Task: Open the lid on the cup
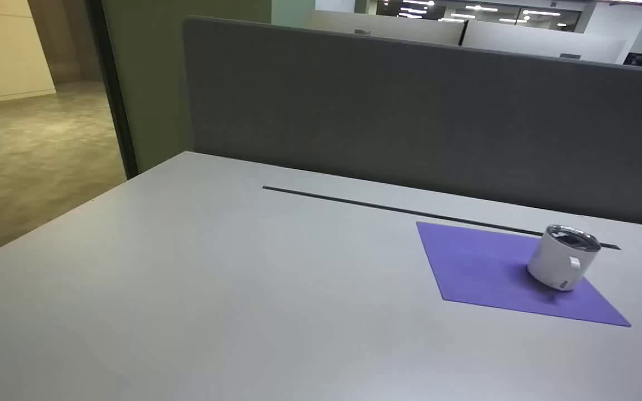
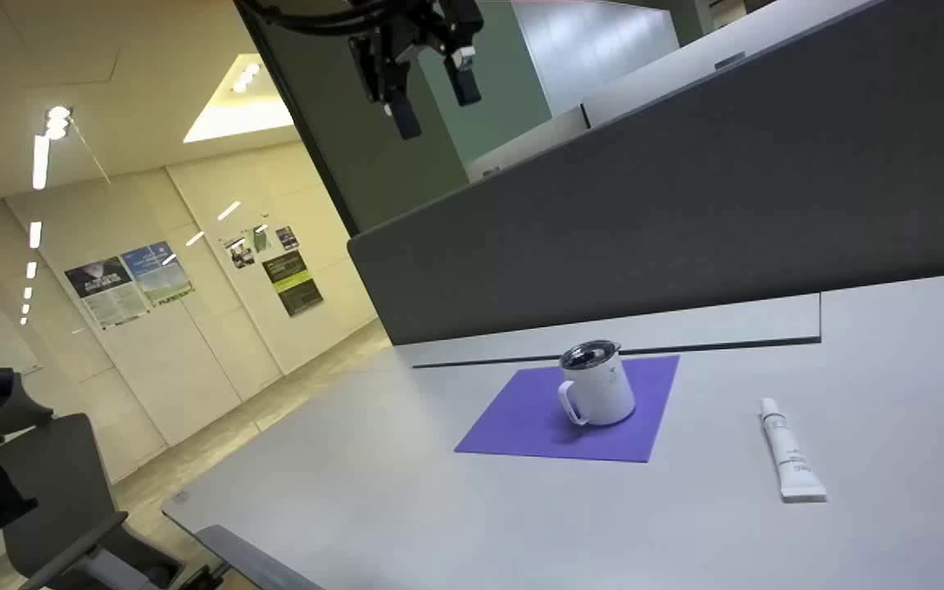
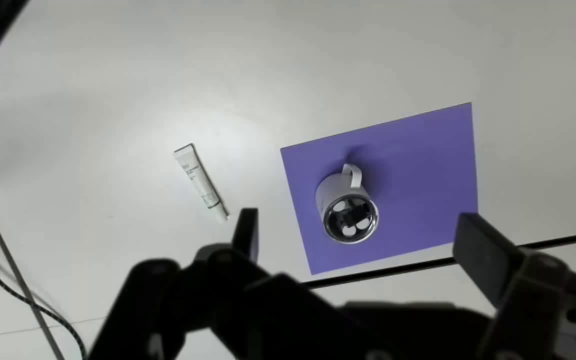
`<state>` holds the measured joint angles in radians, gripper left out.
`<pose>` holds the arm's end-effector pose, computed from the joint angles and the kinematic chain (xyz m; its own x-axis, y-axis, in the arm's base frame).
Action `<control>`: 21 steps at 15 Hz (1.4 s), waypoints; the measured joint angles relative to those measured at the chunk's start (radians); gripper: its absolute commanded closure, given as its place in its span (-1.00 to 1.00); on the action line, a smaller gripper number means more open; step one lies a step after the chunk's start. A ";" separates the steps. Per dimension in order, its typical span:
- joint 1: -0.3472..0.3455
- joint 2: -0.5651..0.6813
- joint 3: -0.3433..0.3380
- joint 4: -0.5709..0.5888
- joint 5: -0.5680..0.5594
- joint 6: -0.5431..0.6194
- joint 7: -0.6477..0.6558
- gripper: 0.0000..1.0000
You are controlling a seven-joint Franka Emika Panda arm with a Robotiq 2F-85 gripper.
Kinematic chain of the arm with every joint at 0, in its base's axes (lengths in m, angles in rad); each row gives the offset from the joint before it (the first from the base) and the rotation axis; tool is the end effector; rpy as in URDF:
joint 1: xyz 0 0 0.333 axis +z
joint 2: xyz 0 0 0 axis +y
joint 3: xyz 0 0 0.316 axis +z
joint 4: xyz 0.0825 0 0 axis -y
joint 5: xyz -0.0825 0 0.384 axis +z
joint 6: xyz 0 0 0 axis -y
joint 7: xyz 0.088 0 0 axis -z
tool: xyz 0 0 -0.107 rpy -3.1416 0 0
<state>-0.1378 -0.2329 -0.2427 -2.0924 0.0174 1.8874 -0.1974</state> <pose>0.4538 -0.1881 0.5213 0.9826 -0.1826 0.0347 -0.1801 -0.9814 -0.0666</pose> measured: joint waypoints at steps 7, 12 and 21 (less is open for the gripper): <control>0.000 0.000 0.000 0.000 0.000 0.002 0.000 -1.00; -0.001 0.002 0.001 0.000 0.002 0.014 -0.001 -1.00; 0.003 0.431 0.050 0.256 0.086 0.138 -0.086 0.11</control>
<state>-0.1346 0.1977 -0.1923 -1.8366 0.1034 2.0254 -0.2834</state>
